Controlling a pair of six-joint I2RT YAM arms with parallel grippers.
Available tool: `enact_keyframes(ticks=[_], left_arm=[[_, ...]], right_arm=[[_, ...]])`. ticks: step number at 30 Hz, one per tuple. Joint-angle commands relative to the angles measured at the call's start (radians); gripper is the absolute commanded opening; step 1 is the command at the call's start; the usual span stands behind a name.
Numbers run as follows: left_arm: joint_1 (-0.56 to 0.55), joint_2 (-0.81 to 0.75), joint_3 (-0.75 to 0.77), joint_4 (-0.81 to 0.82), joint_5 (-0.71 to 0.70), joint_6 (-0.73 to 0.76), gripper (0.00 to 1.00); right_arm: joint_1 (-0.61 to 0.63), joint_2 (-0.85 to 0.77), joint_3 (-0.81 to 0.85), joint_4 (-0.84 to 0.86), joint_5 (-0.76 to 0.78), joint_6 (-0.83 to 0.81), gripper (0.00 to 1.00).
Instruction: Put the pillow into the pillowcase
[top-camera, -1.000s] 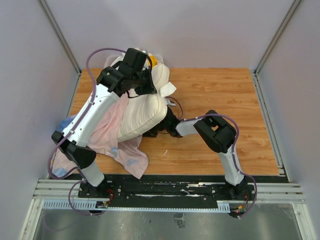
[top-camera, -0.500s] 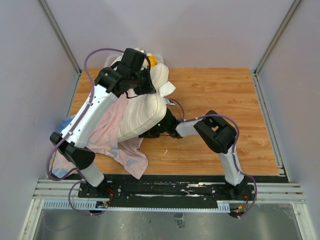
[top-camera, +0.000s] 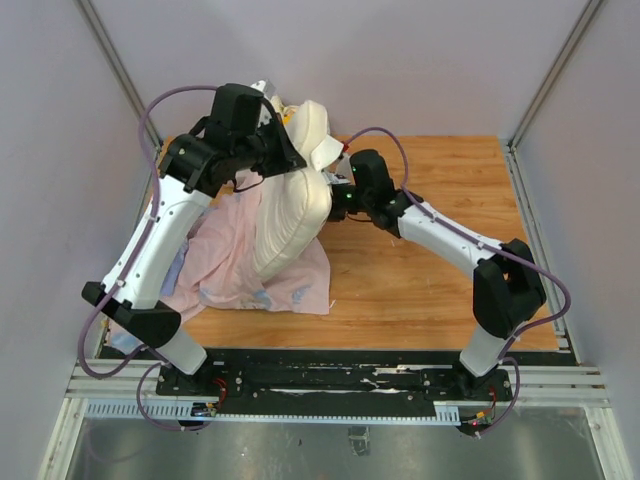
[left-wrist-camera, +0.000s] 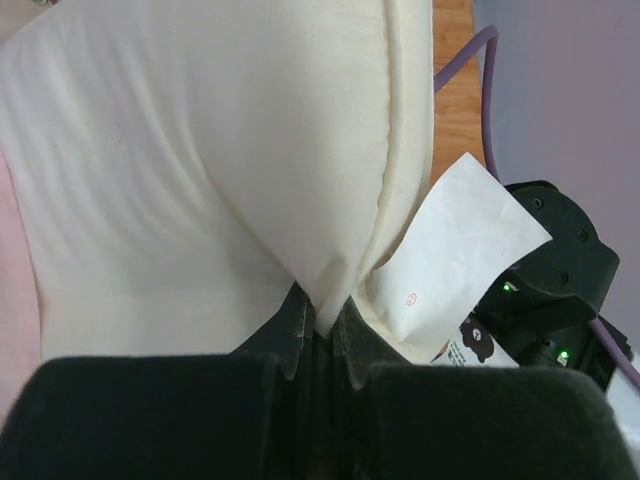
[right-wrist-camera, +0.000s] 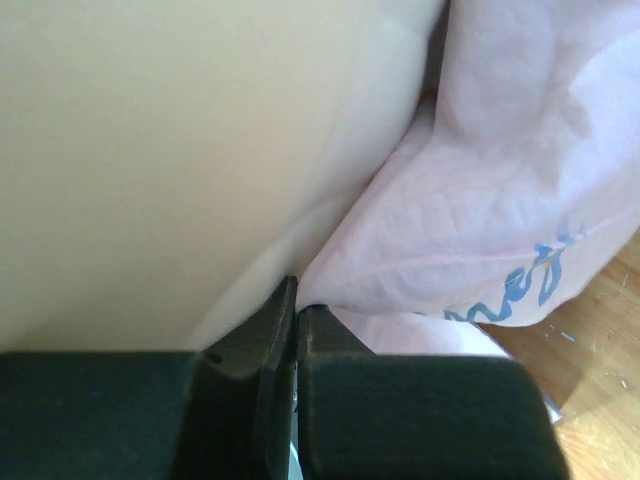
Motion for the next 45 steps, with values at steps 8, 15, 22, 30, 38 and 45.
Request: enact_keyframes(ticks=[8,15,22,30,38,45], left_arm=[[0.053,-0.049,0.078,0.097,0.067,0.0,0.0],[0.061,-0.032,0.22,0.122,0.083,-0.034,0.0],[0.064,-0.082,0.175,0.207,0.106,-0.059,0.0],[0.085,-0.108,0.141,0.244,0.11,-0.059,0.0],[0.088,-0.14,-0.029,0.324,0.127,-0.041,0.0],[0.092,-0.149,-0.092,0.371,0.138,-0.028,0.0]], right_arm=[[-0.057,-0.076,0.366,-0.411,-0.028,-0.178,0.01],[-0.064,-0.12,0.423,-0.464,-0.041,-0.186,0.01],[-0.065,-0.163,0.605,-0.577,-0.021,-0.242,0.01],[-0.076,-0.252,0.627,-0.542,-0.071,-0.231,0.01],[-0.08,-0.27,0.77,-0.572,-0.116,-0.211,0.01],[-0.083,-0.286,0.687,-0.555,-0.087,-0.235,0.01]])
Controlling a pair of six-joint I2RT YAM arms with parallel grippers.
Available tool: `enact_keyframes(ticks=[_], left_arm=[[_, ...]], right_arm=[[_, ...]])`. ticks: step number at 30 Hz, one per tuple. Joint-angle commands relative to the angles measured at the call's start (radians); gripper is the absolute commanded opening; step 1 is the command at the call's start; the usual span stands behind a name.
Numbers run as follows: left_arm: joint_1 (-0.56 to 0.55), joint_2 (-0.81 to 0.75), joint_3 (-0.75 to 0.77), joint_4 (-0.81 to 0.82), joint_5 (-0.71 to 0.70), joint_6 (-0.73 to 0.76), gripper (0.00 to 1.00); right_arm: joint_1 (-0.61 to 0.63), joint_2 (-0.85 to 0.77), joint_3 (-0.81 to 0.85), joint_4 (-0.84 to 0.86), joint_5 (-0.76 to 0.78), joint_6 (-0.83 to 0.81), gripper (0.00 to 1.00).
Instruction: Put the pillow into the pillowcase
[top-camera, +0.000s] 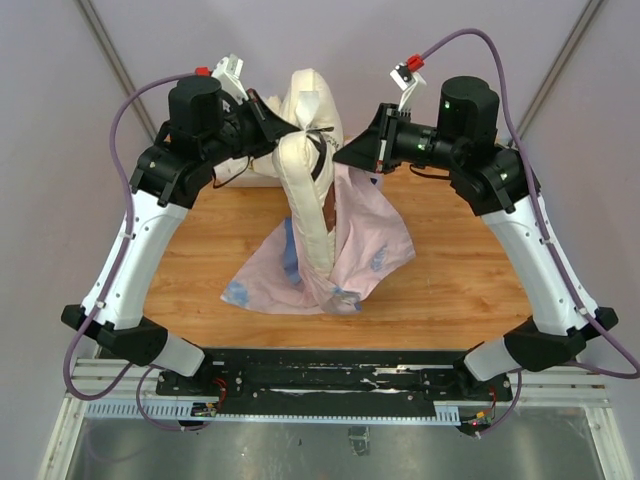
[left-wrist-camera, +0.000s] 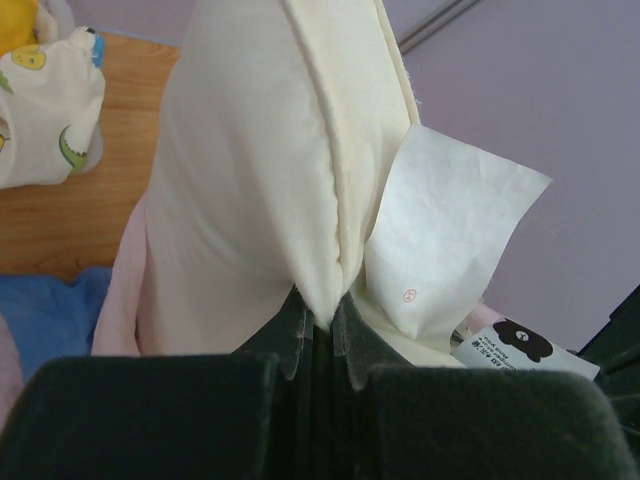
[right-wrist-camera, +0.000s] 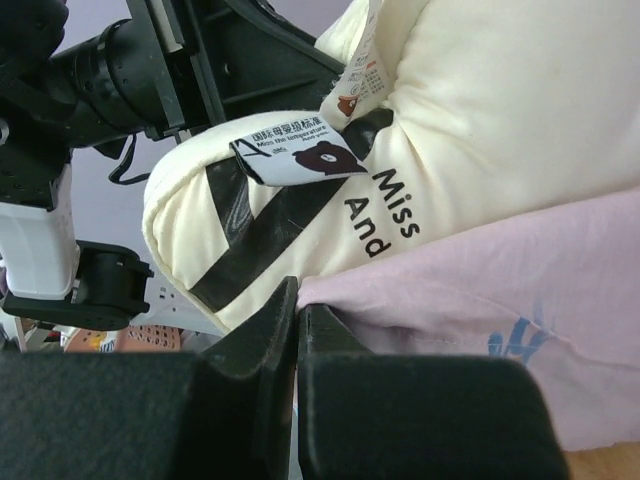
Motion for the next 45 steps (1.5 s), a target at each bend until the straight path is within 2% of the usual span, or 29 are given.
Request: enact_keyframes(ticks=[1,6,9,14,19,24,30,37,42,45], left_arm=[[0.007,-0.012,-0.002,0.074,0.016,0.044,0.0],[0.007,-0.009,0.069,0.062,0.021,0.065,0.0],[0.007,-0.022,0.025,0.078,0.024,0.076,0.0],[0.006,-0.07,-0.154,0.196,0.06,0.063,0.0],[0.006,-0.057,-0.208,0.208,0.051,0.087,0.0],[0.005,-0.064,-0.269,0.242,0.056,0.098,0.0],[0.005,-0.074,-0.329,0.272,0.069,0.103,0.0],[0.005,-0.073,-0.222,0.257,0.111,0.087,0.0],[0.005,-0.071,-0.144,0.233,0.128,0.081,0.0],[0.005,-0.072,-0.162,0.239,0.128,0.082,0.0]], right_arm=[[-0.013,-0.039,-0.035,0.13,-0.029,0.005,0.01],[-0.034,-0.011,-0.147,0.141,-0.012,0.001,0.01],[-0.043,0.005,-0.151,0.167,-0.027,0.025,0.01],[-0.044,0.032,0.004,0.175,-0.056,0.033,0.01],[-0.045,0.083,0.18,0.187,-0.12,0.079,0.01],[-0.045,0.087,0.221,0.233,-0.149,0.125,0.01],[-0.048,0.047,0.098,0.276,-0.126,0.113,0.01],[-0.049,0.012,-0.121,0.315,-0.09,0.107,0.01],[-0.053,0.02,-0.109,0.305,-0.077,0.096,0.01],[-0.054,0.027,-0.06,0.305,-0.082,0.091,0.01]])
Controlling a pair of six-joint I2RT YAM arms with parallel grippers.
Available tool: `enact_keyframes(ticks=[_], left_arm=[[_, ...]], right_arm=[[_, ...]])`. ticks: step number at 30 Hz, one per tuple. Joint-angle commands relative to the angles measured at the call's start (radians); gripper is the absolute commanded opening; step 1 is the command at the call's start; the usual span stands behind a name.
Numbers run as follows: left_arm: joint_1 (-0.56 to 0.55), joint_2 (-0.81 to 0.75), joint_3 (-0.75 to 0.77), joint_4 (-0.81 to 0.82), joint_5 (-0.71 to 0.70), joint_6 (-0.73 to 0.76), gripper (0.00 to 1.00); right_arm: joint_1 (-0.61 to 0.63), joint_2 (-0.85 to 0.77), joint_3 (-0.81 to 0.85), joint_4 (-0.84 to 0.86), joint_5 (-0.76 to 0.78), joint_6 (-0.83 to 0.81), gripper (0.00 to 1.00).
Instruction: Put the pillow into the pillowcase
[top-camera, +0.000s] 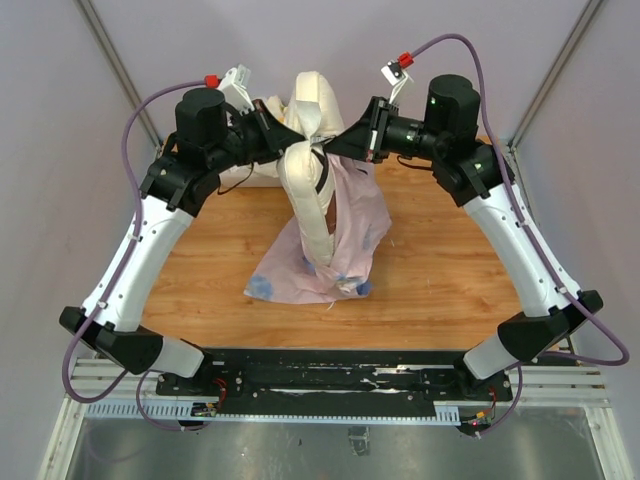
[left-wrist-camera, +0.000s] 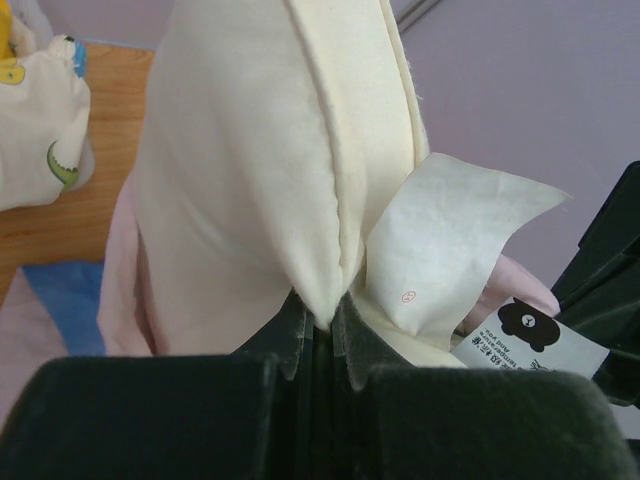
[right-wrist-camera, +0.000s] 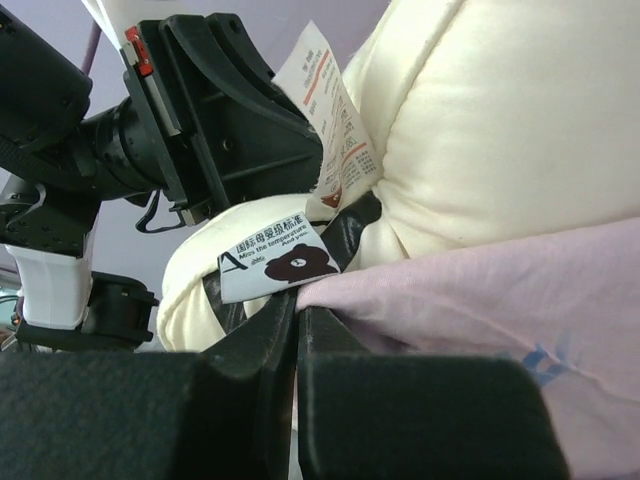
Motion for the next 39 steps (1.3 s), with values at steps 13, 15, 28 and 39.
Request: enact_keyframes(ticks=[13,15,28,39], left_arm=[[-0.017,-0.024,-0.132,0.165,0.049,0.01,0.0],[-0.018,-0.025,-0.118,0.153,0.038,0.014,0.0],[-0.092,0.044,-0.032,0.176,0.065,-0.003,0.0],[-0.212,0.195,-0.047,0.204,0.063,0.034,0.01]], right_arm=[[-0.009,-0.063,0.048,0.163,-0.024,-0.017,0.01],[-0.016,-0.077,-0.021,0.167,-0.013,-0.026,0.01],[-0.176,-0.345,-0.545,0.23,0.074,-0.024,0.01],[-0.328,-0.473,-0.658,0.166,0.097,-0.016,0.01]])
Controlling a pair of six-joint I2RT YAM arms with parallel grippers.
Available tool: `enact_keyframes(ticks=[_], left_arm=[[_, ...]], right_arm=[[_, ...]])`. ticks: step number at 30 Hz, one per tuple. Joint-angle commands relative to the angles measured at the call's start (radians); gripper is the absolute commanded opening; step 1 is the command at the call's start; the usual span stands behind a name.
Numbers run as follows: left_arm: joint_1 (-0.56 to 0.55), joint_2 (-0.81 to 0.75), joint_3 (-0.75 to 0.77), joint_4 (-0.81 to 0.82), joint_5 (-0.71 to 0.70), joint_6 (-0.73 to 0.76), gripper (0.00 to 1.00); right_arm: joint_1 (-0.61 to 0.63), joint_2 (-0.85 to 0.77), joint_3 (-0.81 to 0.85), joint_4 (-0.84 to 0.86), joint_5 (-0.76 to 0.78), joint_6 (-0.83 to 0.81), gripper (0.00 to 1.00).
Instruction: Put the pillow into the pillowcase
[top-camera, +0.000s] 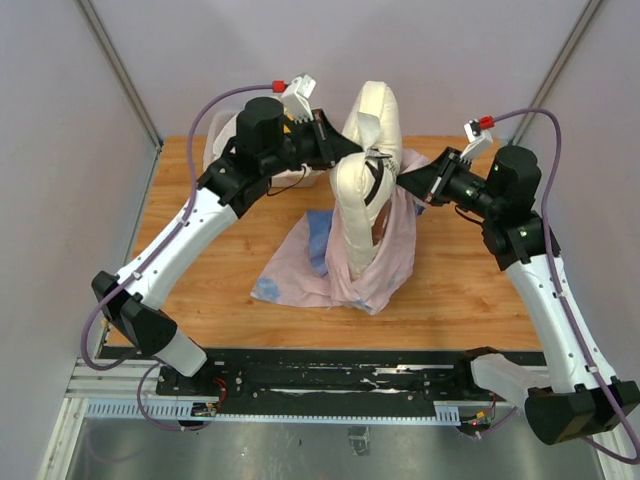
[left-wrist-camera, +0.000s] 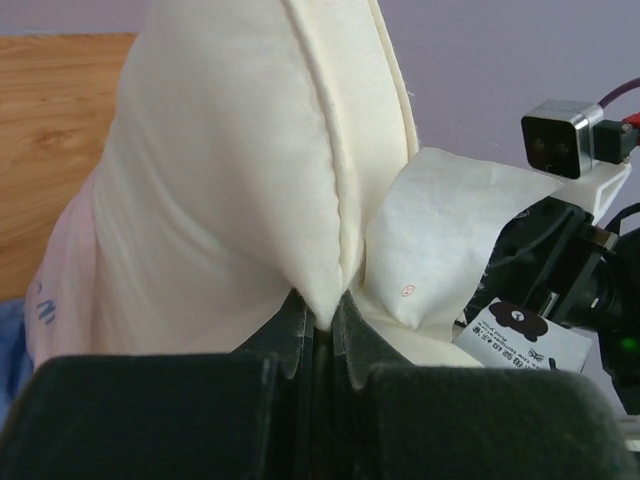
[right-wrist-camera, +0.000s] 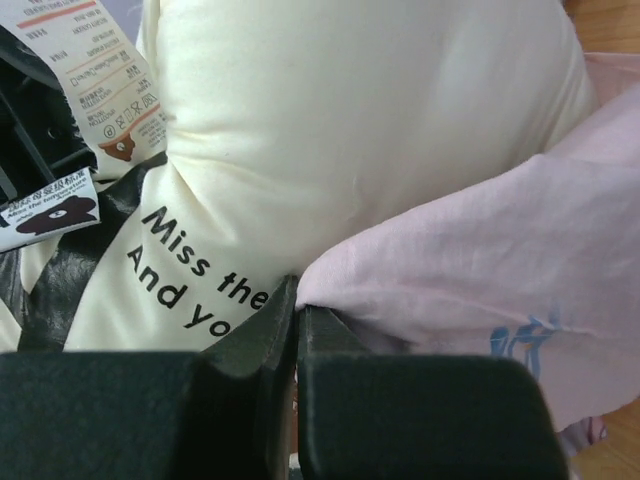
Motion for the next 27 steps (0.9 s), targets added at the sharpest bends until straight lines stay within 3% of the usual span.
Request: enact_keyframes(ticks=[1,4,11,18,27], left_arm=[[-0.037,0.084,-0.005,-0.051,0.01,0.052,0.01],[-0.057,0.116,-0.003,-0.058,0.001,0.061,0.01],[-0.084,0.152,0.031,-0.064,0.014,0.068,0.13],[-0.096,0.142,0.083,-0.083,0.011,0.072,0.02],[-0.097,0.124,0.242,-0.218,-0.096,0.144,0.0]], right_arm=[[-0.052,-0.029,-0.012,-0.016,0.024,0.01,0.01],[-0.077,-0.04,-0.011,-0.033,0.036,0.015,0.01],[-0.092,-0.022,-0.025,-0.034,0.025,0.029,0.01],[-0.082,0.074,-0.054,0.14,-0.118,0.139,0.01],[0.121,0.291,0.155,0.172,-0.13,0.147,0.01]])
